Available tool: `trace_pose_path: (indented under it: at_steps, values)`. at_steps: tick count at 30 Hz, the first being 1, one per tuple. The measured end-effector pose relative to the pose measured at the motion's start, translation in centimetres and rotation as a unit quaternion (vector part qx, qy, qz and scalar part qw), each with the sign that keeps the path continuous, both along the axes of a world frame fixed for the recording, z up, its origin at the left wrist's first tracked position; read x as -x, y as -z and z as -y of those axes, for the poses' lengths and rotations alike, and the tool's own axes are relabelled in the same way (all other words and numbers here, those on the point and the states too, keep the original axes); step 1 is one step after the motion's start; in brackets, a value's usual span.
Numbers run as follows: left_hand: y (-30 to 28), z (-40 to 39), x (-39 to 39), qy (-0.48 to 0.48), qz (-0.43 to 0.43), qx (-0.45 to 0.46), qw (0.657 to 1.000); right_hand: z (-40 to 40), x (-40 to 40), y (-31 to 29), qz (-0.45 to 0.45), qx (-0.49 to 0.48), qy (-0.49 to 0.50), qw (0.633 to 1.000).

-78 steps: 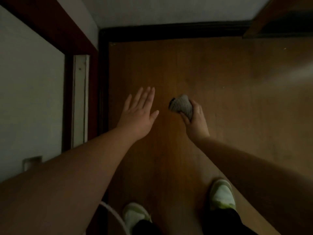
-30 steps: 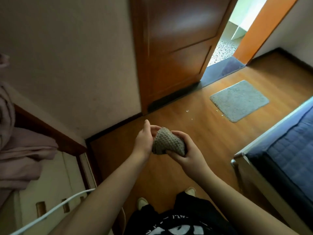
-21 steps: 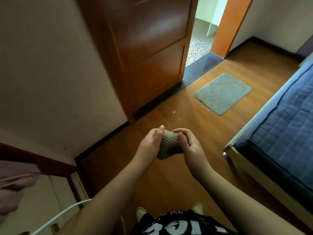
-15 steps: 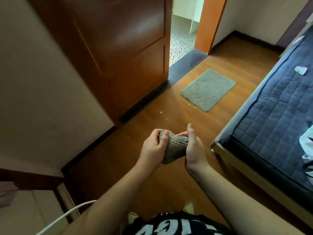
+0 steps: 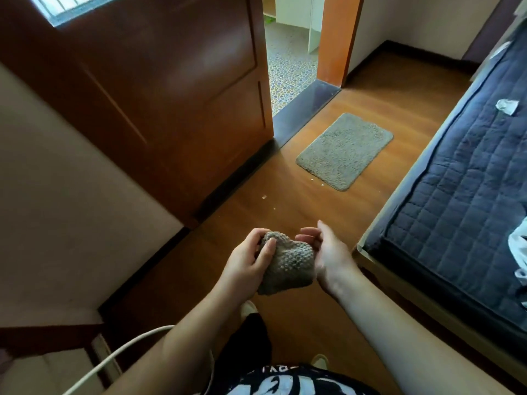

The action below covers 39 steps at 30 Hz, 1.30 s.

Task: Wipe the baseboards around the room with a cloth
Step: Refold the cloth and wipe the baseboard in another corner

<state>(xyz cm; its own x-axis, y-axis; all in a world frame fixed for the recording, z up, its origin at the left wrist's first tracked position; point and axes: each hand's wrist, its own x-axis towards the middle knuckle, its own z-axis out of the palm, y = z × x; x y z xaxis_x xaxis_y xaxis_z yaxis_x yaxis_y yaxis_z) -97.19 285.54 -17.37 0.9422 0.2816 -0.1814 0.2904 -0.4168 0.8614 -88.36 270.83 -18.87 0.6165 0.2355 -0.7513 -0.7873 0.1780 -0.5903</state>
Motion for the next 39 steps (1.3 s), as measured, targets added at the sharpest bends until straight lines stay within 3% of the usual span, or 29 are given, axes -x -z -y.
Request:
trace_pose_path:
  at_steps: [4,9,14,20,24,30,35,39]
  values:
    - [1.6,-3.9,-3.7,-0.045,0.02,0.017,0.999,-3.2,-2.5,-0.1,0.044,-0.019,-0.112,0.993]
    - [2.7,-9.4,-10.0,-0.075,0.022,0.049,0.996,-7.6,-6.9,-0.6,0.083,-0.046,-0.126,0.987]
    - [4.1,-12.8,-16.1,-0.024,0.022,0.065,0.997,-10.2,-12.2,-1.1,0.178,0.036,-0.134,0.974]
    - [3.8,-12.6,-22.7,0.074,-0.034,0.229,0.97,-9.5,-16.7,-2.1,0.277,0.145,-0.145,0.939]
    - [3.8,-11.9,-28.0,0.092,-0.027,0.219,0.971,-7.4,-20.5,-1.5,0.292,0.141,-0.116,0.939]
    - [3.0,-8.5,-36.1,0.091,0.086,0.182,0.975,-4.2,-28.6,-0.3,0.27,0.08,-0.011,0.96]
    - [1.7,-7.1,-41.9,0.124,0.198,0.068,0.97,-1.5,-36.5,-0.6,0.265,0.033,0.056,0.962]
    - [2.1,-7.7,-44.8,0.145,0.149,0.037,0.977,-0.7,-42.7,-1.4,0.254,-0.017,0.099,0.962]
